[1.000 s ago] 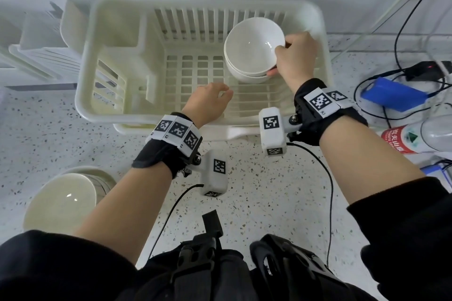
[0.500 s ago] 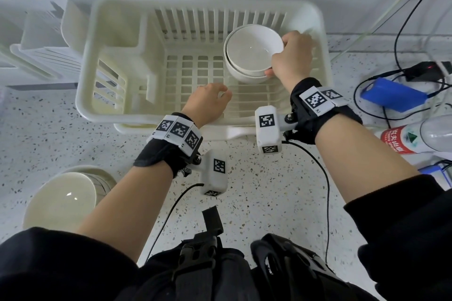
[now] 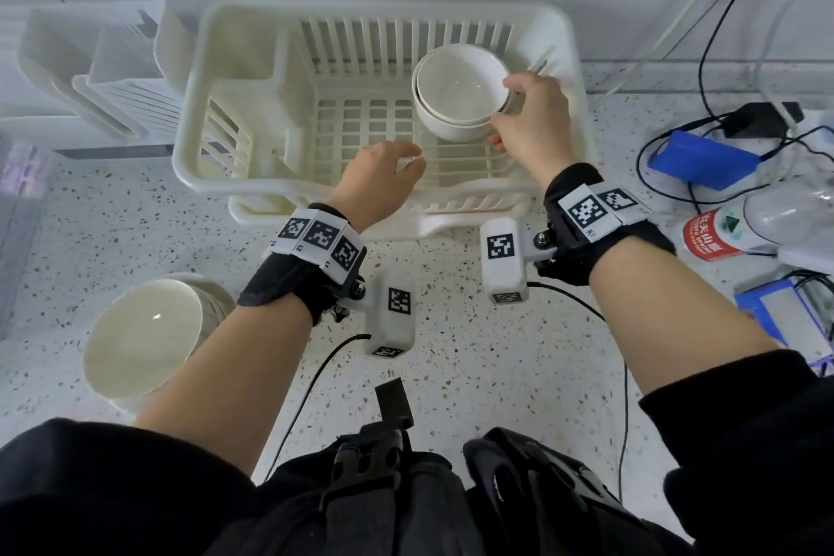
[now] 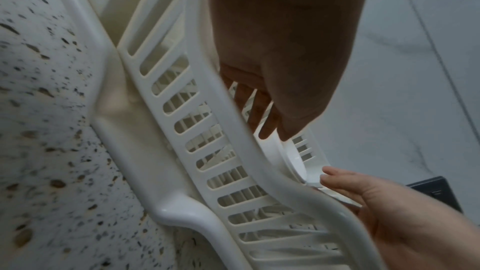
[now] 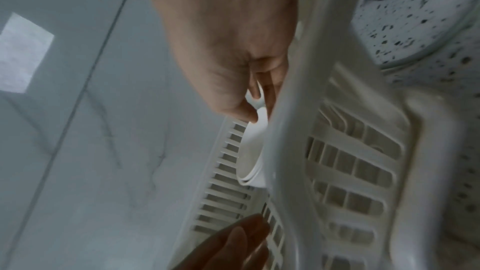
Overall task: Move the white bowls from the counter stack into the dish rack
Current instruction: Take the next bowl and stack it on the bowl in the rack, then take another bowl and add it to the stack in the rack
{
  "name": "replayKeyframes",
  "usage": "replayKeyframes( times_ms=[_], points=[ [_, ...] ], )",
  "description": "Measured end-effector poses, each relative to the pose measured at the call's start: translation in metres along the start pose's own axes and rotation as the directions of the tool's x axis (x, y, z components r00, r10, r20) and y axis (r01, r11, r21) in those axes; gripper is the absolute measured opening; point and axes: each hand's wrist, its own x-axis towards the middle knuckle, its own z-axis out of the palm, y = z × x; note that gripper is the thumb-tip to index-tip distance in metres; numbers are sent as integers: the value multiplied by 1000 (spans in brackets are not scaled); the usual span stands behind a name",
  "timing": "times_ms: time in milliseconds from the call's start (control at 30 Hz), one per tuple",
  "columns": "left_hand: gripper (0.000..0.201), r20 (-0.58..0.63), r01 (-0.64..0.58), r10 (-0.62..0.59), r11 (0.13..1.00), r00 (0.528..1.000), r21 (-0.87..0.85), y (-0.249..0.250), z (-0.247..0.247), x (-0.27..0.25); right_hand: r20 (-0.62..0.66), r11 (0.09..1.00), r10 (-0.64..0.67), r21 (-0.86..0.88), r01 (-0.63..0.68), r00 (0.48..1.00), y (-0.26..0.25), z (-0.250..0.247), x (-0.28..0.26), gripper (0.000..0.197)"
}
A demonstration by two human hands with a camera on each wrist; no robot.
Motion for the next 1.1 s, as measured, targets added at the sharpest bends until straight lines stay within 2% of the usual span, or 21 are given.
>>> replayKeyframes(
  times_ms=[200,400,600,767,833,933,1000,1100],
  points=[
    [38,-118,-46,42,998,992,-35,1,-6,-47,-72,973,-119,192,131,990,-19,-8,-72,21],
    [36,-236,-74,45,991,971,-112,-12,-16,-102,-138,913,-271,276,300,953,-47,-2,-140,18],
    [33,-309,-41,-20,981,951,-191,-56,-31,-154,38,902,-325,314,298,945,-75,35,-197,16],
    [32,-374,20,-99,977,922,-211,-109,-60,-202,316,948,-296,210,237,901,-104,90,-237,19],
    [31,-403,41,-139,969,904,-242,-133,-72,-217,415,967,-251,137,212,874,-115,113,-251,28],
    [32,-438,87,-210,954,874,-286,-169,-87,-234,456,985,-173,58,165,873,-130,141,-270,41],
    [33,-442,118,-241,950,864,-289,-191,-93,-242,449,990,-132,20,137,884,-137,154,-278,38],
    [36,-380,188,-273,951,884,-246,-217,-94,-250,426,994,-85,-20,104,900,-145,169,-284,27]
  ],
)
